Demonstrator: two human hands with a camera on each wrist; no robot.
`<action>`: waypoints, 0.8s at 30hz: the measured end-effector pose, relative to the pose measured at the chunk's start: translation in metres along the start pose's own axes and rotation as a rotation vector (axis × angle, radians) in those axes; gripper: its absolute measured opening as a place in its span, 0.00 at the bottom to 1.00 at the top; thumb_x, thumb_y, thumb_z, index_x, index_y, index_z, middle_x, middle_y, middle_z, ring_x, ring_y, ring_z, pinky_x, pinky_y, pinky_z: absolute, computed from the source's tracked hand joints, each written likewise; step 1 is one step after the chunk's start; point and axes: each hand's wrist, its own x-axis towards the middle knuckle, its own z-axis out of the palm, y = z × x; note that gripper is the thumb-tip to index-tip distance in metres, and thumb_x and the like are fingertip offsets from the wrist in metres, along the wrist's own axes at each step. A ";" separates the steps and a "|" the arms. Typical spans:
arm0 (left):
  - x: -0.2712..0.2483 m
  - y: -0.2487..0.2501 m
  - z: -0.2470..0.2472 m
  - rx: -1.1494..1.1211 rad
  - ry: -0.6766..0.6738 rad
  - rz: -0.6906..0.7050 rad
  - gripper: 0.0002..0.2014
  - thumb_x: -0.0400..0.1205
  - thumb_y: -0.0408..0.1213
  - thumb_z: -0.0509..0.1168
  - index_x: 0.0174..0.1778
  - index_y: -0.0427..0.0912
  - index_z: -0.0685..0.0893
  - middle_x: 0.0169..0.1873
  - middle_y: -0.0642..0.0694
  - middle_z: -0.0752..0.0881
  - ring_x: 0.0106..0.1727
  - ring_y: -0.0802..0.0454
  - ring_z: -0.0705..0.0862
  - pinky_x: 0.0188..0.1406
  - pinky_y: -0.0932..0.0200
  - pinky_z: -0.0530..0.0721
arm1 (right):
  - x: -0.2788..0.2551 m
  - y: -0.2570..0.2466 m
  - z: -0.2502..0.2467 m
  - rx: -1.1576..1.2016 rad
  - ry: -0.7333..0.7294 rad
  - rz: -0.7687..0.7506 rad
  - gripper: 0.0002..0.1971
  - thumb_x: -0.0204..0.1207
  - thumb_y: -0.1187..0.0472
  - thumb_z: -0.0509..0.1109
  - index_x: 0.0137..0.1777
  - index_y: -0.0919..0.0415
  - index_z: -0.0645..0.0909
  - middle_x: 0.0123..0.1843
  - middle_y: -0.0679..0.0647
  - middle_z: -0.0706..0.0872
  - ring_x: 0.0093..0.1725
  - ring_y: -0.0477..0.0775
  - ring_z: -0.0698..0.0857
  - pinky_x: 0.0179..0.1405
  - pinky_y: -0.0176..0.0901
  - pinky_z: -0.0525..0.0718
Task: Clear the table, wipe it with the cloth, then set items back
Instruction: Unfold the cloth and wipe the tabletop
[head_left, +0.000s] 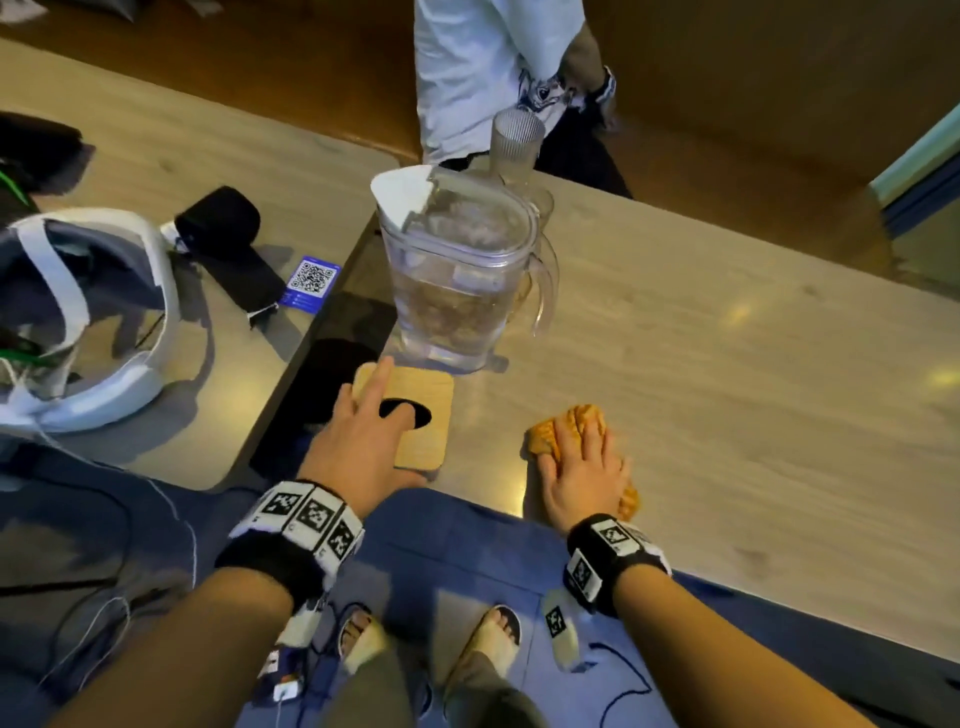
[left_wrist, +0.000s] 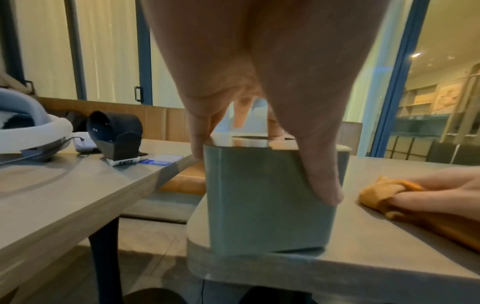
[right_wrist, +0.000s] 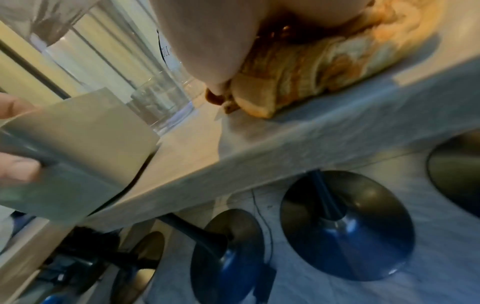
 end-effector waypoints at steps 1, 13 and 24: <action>-0.012 -0.011 0.003 -0.027 0.022 0.023 0.28 0.67 0.61 0.77 0.58 0.54 0.77 0.83 0.52 0.34 0.83 0.34 0.53 0.64 0.34 0.80 | -0.008 -0.015 0.004 -0.013 0.048 -0.067 0.29 0.80 0.41 0.51 0.81 0.46 0.68 0.85 0.59 0.61 0.83 0.70 0.59 0.75 0.75 0.61; -0.109 -0.123 0.008 -0.223 0.153 0.124 0.28 0.58 0.56 0.83 0.47 0.61 0.75 0.86 0.49 0.49 0.75 0.33 0.71 0.60 0.35 0.82 | 0.011 -0.082 0.019 0.183 0.063 -0.350 0.27 0.77 0.49 0.58 0.76 0.53 0.73 0.78 0.65 0.73 0.71 0.74 0.77 0.68 0.67 0.77; -0.083 -0.107 0.014 -0.203 0.035 0.076 0.25 0.63 0.57 0.81 0.49 0.61 0.75 0.82 0.62 0.32 0.83 0.45 0.57 0.63 0.38 0.83 | 0.024 -0.086 -0.007 0.240 -0.031 -0.442 0.28 0.70 0.55 0.65 0.73 0.54 0.78 0.75 0.62 0.77 0.70 0.69 0.79 0.72 0.60 0.76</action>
